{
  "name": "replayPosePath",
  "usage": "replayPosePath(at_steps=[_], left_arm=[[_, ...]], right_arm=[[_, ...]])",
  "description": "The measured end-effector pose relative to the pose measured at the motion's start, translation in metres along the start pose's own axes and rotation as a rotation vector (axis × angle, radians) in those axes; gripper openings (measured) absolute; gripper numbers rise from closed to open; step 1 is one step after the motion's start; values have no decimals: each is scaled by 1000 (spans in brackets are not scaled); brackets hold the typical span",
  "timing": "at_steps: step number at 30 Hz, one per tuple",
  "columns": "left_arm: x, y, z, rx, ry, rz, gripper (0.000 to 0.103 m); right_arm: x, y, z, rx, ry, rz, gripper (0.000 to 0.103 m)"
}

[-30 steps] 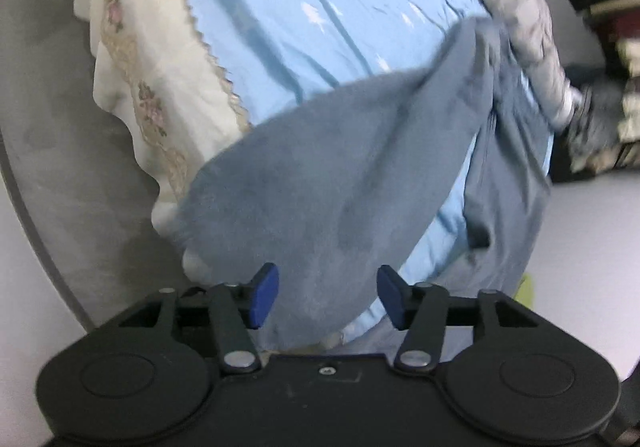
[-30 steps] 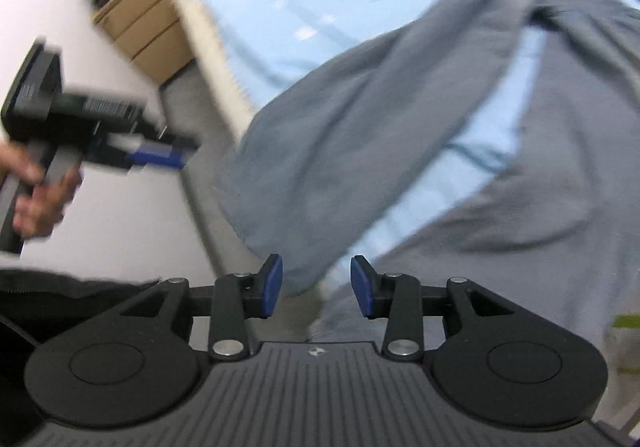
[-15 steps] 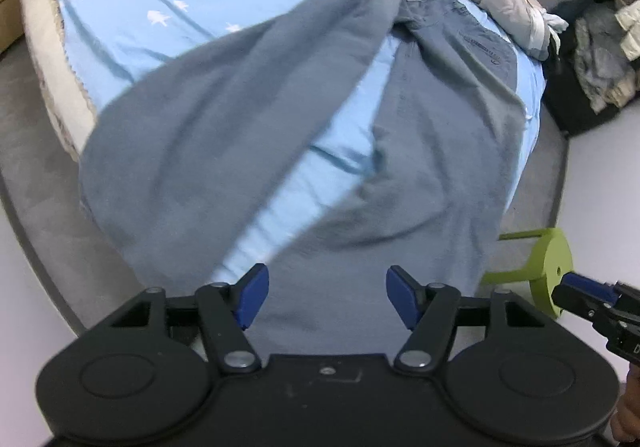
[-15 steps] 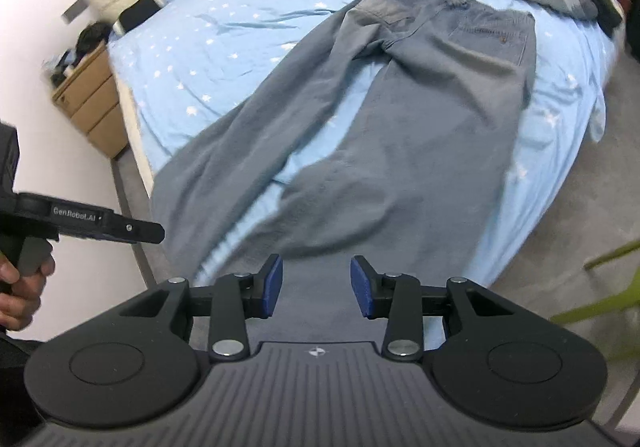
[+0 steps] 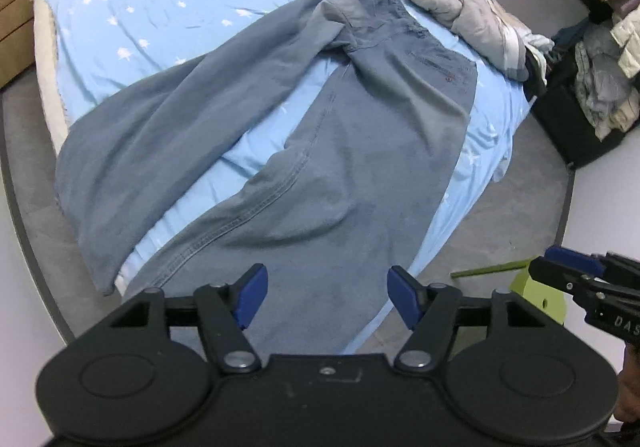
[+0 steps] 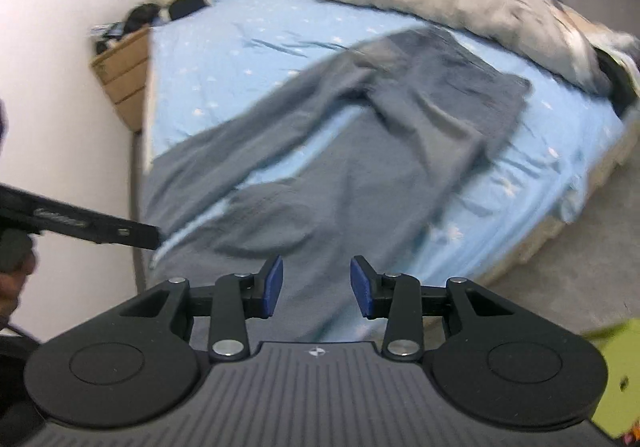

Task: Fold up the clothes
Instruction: 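Release both hems, laying the jeans flat lengthwise on the sheet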

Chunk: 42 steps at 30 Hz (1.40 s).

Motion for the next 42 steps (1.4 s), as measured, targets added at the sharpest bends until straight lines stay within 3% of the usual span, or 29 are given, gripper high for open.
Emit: replayPosePath(at_steps=[5, 8, 12, 16, 20, 23, 29, 33, 37, 42], left_arm=[[-5, 12, 19, -53, -63, 9, 66], [-6, 22, 30, -82, -162, 26, 67], [5, 30, 42, -70, -423, 71, 67], [30, 32, 33, -39, -771, 115, 67], [58, 21, 11, -4, -1102, 212, 68], [76, 14, -9, 11, -1293, 300, 69], [96, 5, -32, 13, -1494, 394, 70], [111, -2, -30, -43, -1607, 458, 71], [128, 2, -4, -85, -1763, 536, 71], [149, 9, 41, -87, -2013, 728, 71]], right_arm=[[-14, -5, 52, -18, 76, 13, 40], [-26, -3, 83, -53, 41, 14, 40], [-43, 2, 117, -112, -58, -10, 40], [-65, 2, 150, -154, -138, -29, 40], [-90, 18, 186, -177, -44, -66, 41], [-112, 35, 208, -226, 93, -82, 42], [-160, 78, 242, -179, 172, -109, 43], [-188, 111, 278, -136, 256, -146, 53], [-210, 158, 320, -127, 346, -220, 55], [-224, 212, 349, -131, 384, -312, 60]])
Point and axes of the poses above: each gripper's, at about its wrist camera, not at the fingertips, and y roughly the way its jaws point, z to its right, x to its underside, the point moved 10 cm from there along y, roughly the way its jaws point, and after that the axes turned 2 degrees about -z, right-handed, at the moved point
